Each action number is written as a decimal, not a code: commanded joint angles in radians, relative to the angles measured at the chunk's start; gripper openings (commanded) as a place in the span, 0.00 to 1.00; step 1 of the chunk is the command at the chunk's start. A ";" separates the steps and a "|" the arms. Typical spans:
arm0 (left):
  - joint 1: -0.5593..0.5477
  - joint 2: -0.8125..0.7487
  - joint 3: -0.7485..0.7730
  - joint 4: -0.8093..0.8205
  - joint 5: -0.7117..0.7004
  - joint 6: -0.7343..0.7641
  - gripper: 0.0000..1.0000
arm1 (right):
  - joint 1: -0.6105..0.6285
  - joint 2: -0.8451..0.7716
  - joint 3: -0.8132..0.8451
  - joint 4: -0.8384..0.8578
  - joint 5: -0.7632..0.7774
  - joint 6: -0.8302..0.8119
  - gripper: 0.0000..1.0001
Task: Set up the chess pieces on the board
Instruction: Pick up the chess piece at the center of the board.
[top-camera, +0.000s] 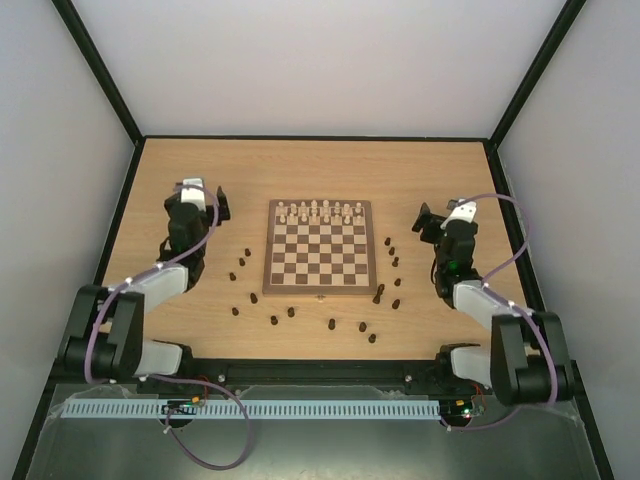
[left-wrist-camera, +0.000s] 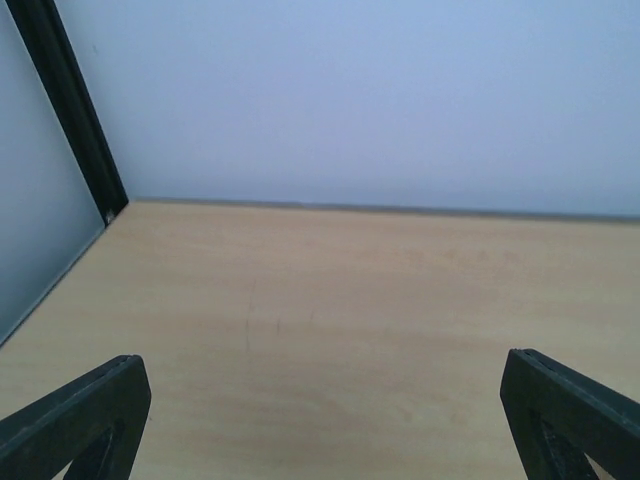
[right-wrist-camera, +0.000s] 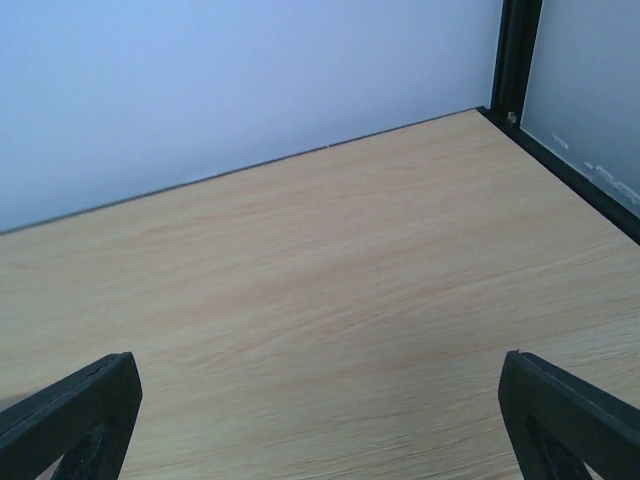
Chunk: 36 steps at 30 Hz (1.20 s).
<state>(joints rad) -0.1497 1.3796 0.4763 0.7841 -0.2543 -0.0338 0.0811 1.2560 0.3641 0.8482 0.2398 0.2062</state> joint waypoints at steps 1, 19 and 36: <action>-0.009 -0.106 0.127 -0.211 0.032 -0.093 0.99 | 0.034 -0.140 0.069 -0.300 0.051 0.105 0.99; -0.078 -0.408 0.400 -0.810 0.279 -0.494 0.99 | 0.043 -0.309 0.384 -0.841 -0.615 0.407 0.99; -0.198 -0.410 0.248 -0.748 0.515 -0.535 0.99 | 0.306 -0.276 0.395 -0.997 -0.247 0.308 0.99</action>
<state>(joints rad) -0.2943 0.9310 0.7242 0.0074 0.2592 -0.5755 0.3229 0.9508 0.7490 -0.0711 -0.1986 0.5713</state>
